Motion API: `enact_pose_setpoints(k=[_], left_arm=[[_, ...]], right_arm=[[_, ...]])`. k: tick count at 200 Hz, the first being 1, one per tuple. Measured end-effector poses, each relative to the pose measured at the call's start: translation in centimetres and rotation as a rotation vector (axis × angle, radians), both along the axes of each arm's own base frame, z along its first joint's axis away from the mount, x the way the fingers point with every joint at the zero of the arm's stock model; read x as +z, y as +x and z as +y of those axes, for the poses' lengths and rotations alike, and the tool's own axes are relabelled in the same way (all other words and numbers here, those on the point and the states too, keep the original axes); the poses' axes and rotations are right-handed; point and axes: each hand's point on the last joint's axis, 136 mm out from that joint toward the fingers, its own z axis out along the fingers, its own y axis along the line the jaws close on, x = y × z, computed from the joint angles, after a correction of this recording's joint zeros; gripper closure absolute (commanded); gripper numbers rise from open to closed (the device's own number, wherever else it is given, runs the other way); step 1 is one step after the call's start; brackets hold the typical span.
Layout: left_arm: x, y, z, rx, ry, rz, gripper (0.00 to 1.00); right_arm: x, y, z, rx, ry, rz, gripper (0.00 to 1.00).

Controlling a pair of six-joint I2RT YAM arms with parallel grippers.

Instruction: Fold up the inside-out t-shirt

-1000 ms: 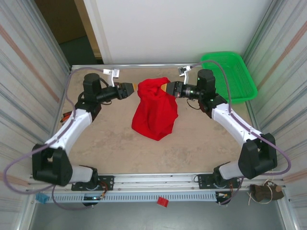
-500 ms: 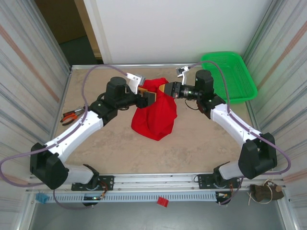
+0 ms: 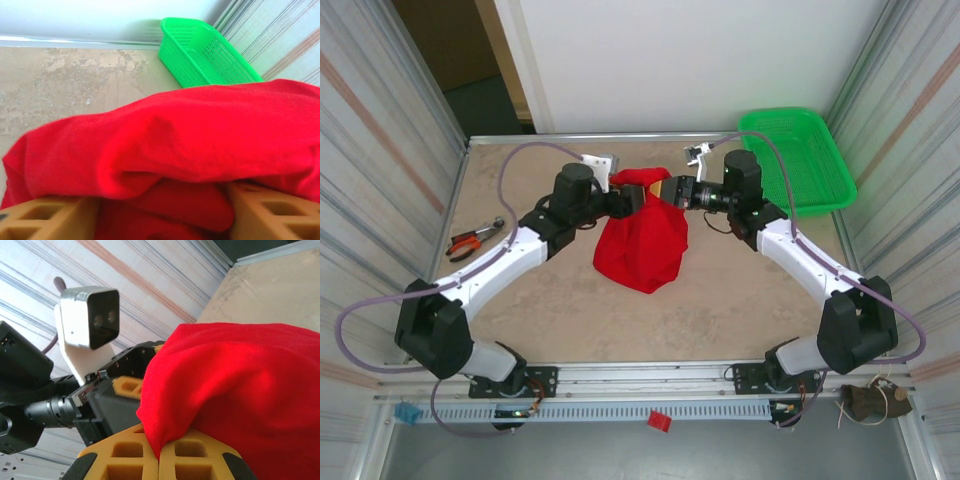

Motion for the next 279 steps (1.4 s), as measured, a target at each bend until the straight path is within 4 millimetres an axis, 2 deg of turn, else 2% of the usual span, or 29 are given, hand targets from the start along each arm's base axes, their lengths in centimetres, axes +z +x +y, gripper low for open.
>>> enact_pose_setpoints(k=[19,35,57,75,95,104,105,106,113,121,138,150,166,176,201,218,238,267,273,279], left_arm=[[-0.9,0.6,0.1,0.007,-0.009,0.029,1.0],[-1.1,0.9,0.6,0.006,-0.014,0.044,1.0],[-0.2,0.9,1.6,-0.025,-0.051,0.06,1.0],[1.9,0.8,2.6,-0.082,-0.129,0.074,1.0],[4.9,0.9,3.6,-0.157,-0.263,0.076,1.0],[5.8,0.8,3.9,-0.184,-0.316,0.082,1.0],[5.9,0.8,3.9,-0.185,-0.319,0.083,1.0],[6.0,0.8,4.0,-0.189,-0.326,0.084,1.0],[6.4,0.6,4.0,-0.21,-0.355,0.092,1.0],[6.9,0.3,3.9,-0.234,-0.386,0.099,1.0],[7.7,-0.2,3.7,-0.276,-0.429,0.108,1.0],[8.2,-0.6,3.5,-0.302,-0.45,0.11,1.0],[8.7,-1.0,3.3,-0.33,-0.47,0.111,1.0],[9.0,-1.1,3.2,-0.342,-0.478,0.106,1.0],[9.5,-1.6,3.0,-0.375,-0.493,0.105,1.0],[9.6,-1.8,2.9,-0.39,-0.494,0.106,1.0],[9.6,-2.0,2.8,-0.404,-0.493,0.112,1.0],[10.1,-2.2,2.8,-0.414,-0.494,0.108,1.0],[10.1,-2.2,2.8,-0.415,-0.494,0.107,1.0],[10.1,-2.2,2.8,-0.415,-0.494,0.107,1.0]], right_arm=[[-0.6,0.0,-0.1,-0.003,-0.006,0.014,1.0],[-1.1,0.2,-0.5,-0.013,-0.01,0.022,1.0],[-1.7,1.4,-1.7,-0.07,-0.011,0.04,1.0],[-2.6,3.0,-2.7,-0.134,-0.02,0.056,1.0],[-4.9,4.9,-3.1,-0.193,-0.042,0.097,1.0],[-6.3,5.7,-3.0,-0.205,-0.052,0.13,0.75],[-6.4,5.7,-3.0,-0.205,-0.053,0.132,0.75],[-6.6,5.8,-2.9,-0.205,-0.055,0.135,0.7],[-7.7,6.1,-2.6,-0.203,-0.063,0.16,0.58],[-8.9,6.4,-2.4,-0.204,-0.074,0.187,0.53],[-10.2,6.4,-2.6,-0.214,-0.098,0.231,0.5],[-9.5,5.9,-2.9,-0.222,-0.112,0.22,0.48],[-7.2,4.3,-3.5,-0.242,-0.156,0.16,0.46],[-4.8,3.2,-3.5,-0.243,-0.18,0.095,0.45],[3.4,0.9,-1.5,-0.204,-0.187,-0.136,0.45],[6.6,-0.1,0.1,-0.169,-0.187,-0.243,0.45],[6.9,-0.2,1.7,-0.136,-0.222,-0.28,0.45],[3.2,0.6,3.4,-0.096,-0.313,-0.241,0.49],[2.3,0.8,3.5,-0.093,-0.333,-0.224,0.56],[1.6,0.9,3.6,-0.089,-0.348,-0.213,0.7]])
